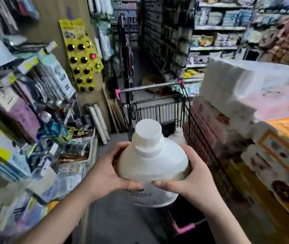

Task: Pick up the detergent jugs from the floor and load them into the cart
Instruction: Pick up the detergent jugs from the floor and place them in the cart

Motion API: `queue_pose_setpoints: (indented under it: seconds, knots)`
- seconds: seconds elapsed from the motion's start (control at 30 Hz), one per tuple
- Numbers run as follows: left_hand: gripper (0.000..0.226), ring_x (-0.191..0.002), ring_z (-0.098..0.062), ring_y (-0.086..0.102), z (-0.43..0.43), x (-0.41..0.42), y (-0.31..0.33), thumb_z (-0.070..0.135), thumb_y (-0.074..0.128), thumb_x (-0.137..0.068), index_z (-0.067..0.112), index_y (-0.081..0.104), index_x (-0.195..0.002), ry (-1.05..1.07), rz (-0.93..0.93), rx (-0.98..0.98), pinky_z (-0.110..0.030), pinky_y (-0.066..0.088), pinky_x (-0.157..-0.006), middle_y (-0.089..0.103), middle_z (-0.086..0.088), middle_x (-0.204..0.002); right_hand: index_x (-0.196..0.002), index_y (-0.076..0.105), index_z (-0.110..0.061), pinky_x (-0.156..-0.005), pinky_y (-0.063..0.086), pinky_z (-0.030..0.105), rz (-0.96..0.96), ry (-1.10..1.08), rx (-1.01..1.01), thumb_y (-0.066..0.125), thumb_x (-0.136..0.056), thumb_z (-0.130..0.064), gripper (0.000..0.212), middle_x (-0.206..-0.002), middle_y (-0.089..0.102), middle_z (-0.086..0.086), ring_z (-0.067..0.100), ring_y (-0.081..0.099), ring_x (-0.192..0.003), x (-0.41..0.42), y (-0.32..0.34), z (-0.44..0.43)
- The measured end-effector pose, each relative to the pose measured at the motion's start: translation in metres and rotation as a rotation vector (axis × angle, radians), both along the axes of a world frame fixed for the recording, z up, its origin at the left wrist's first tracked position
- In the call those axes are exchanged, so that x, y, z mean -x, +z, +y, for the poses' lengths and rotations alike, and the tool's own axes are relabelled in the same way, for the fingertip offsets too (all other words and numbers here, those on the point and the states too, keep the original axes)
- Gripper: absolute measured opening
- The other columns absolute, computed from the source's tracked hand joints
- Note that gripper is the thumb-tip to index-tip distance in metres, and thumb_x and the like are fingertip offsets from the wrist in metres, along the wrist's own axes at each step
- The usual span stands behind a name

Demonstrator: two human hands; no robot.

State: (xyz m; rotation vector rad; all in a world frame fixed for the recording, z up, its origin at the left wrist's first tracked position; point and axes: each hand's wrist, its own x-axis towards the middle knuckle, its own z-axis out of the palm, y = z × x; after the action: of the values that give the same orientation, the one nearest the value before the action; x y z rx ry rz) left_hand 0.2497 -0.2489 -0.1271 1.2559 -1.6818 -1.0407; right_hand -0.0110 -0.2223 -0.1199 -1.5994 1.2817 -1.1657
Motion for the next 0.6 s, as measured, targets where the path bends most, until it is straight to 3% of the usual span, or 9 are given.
queue_pose_setpoints:
  seconds: [0.07, 0.17, 0.23, 0.3, 0.43, 0.5, 0.6]
  knots:
    - [0.096, -0.120, 0.006, 0.062, -0.032, -0.005, -0.004, 0.049, 0.101, -0.034, 0.058, 0.059, -0.119, 0.001, -0.018, -0.007, -0.015, 0.048, -0.095, 0.067, 0.027, -0.126, -0.129, 0.064, -0.036, -0.092, 0.055, 0.019, 0.002, 0.003, -0.019, 0.105, -0.045, -0.034, 0.093, -0.119, 0.074, -0.017, 0.001, 0.067, -0.114, -0.005, -0.002, -0.033]
    - [0.100, -0.116, 0.013, 0.060, -0.077, -0.011, -0.010, 0.039, 0.103, -0.035, 0.048, 0.059, -0.124, -0.020, -0.024, -0.017, -0.004, 0.044, -0.091, 0.066, 0.032, -0.123, -0.127, 0.064, -0.039, -0.097, 0.054, 0.028, 0.013, -0.009, -0.036, 0.106, -0.044, -0.042, 0.093, -0.122, 0.073, -0.017, 0.004, 0.067, -0.117, -0.010, -0.006, -0.075]
    - [0.102, -0.112, 0.019, 0.058, -0.109, -0.013, -0.014, 0.022, 0.109, -0.038, 0.044, 0.057, -0.123, -0.055, -0.041, -0.011, 0.001, 0.041, -0.087, 0.064, 0.040, -0.119, -0.126, 0.064, -0.041, -0.098, 0.054, 0.030, 0.017, -0.045, -0.043, 0.105, -0.043, -0.044, 0.093, -0.123, 0.073, -0.017, 0.005, 0.067, -0.117, -0.013, -0.009, -0.097]
    - [0.099, -0.110, 0.025, 0.055, -0.144, -0.012, -0.020, 0.010, 0.107, -0.044, 0.042, 0.056, -0.122, -0.109, -0.054, -0.006, 0.003, 0.038, -0.086, 0.061, 0.047, -0.116, -0.123, 0.064, -0.044, -0.094, 0.054, 0.023, 0.029, -0.102, -0.044, 0.107, -0.043, -0.041, 0.091, -0.120, 0.073, -0.020, 0.002, 0.067, -0.114, -0.015, -0.014, -0.117]
    - [0.099, -0.113, 0.023, 0.054, -0.217, -0.002, -0.035, 0.017, 0.107, -0.044, 0.041, 0.056, -0.125, -0.296, -0.092, 0.018, 0.003, 0.037, -0.089, 0.060, 0.042, -0.122, -0.118, 0.065, -0.049, -0.089, 0.050, 0.011, 0.037, -0.263, -0.069, 0.104, -0.045, -0.034, 0.085, -0.117, 0.072, -0.025, -0.003, 0.066, -0.112, -0.017, -0.032, -0.148]
    - [0.099, -0.118, 0.016, 0.057, -0.255, 0.004, -0.048, 0.024, 0.108, -0.043, 0.048, 0.058, -0.124, -0.405, -0.082, -0.003, -0.006, 0.042, -0.099, 0.063, 0.033, -0.126, -0.121, 0.064, -0.048, -0.089, 0.049, 0.009, 0.039, -0.350, -0.084, 0.106, -0.048, -0.028, 0.086, -0.118, 0.071, -0.027, -0.005, 0.065, -0.113, -0.020, -0.041, -0.160]
    - [0.099, -0.129, -0.008, 0.061, -0.308, 0.015, -0.070, 0.045, 0.107, -0.039, 0.053, 0.059, -0.126, -0.548, -0.063, -0.045, -0.033, 0.047, -0.111, 0.067, 0.017, -0.132, -0.122, 0.062, -0.045, -0.087, 0.047, 0.006, 0.069, -0.491, -0.118, 0.105, -0.051, -0.024, 0.086, -0.117, 0.069, -0.031, -0.008, 0.063, -0.112, -0.029, -0.058, -0.177]
